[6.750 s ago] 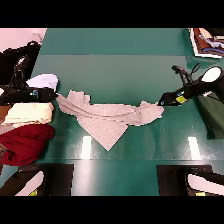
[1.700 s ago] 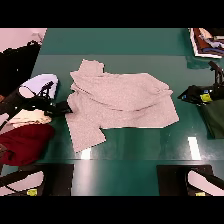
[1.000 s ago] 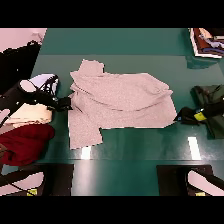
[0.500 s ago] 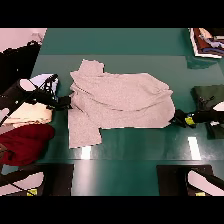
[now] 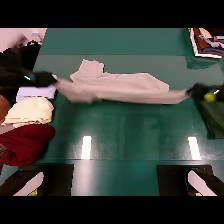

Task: Fold the shirts.

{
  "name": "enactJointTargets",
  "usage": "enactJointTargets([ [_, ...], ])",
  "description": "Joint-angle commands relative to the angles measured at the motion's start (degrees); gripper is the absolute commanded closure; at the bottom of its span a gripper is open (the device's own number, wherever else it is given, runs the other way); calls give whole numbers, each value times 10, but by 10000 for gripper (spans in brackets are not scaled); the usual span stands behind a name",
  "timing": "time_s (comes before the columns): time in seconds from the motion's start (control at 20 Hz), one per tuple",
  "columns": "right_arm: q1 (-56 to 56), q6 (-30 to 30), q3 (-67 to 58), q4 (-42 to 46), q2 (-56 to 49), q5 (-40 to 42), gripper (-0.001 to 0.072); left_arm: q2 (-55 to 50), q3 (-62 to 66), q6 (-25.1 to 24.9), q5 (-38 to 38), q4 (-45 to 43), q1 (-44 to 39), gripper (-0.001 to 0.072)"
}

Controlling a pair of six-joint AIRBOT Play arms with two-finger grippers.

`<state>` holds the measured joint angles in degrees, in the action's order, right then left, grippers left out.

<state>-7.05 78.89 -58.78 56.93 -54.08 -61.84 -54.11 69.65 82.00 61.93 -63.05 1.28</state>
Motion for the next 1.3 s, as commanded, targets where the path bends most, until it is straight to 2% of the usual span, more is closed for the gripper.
enactJointTargets([
  [0.0,0,-15,-157,3,77,22,702,98,149,3,2,-10,0,686],
  [0.2,0,-14,-310,75,138,27,702,135,352,9,-2,-9,0,685],
  [0.3,0,-13,-355,114,162,15,702,136,441,29,3,-9,0,686],
  [0.45,0,30,-422,191,159,-66,702,136,511,43,18,-5,0,686],
  [0.55,-1,36,-469,198,128,-142,702,135,497,51,30,-5,0,686],
  [0.7,0,46,-518,191,47,-242,702,127,410,51,54,1,0,686],
  [0.9,0,53,-503,191,-70,-331,702,53,283,48,132,20,0,685],
  [1.1,14,52,-401,194,-177,-330,702,-69,166,2,125,20,-34,686],
  [1.25,36,52,-335,194,-271,-290,702,-189,122,0,54,17,-52,685],
])
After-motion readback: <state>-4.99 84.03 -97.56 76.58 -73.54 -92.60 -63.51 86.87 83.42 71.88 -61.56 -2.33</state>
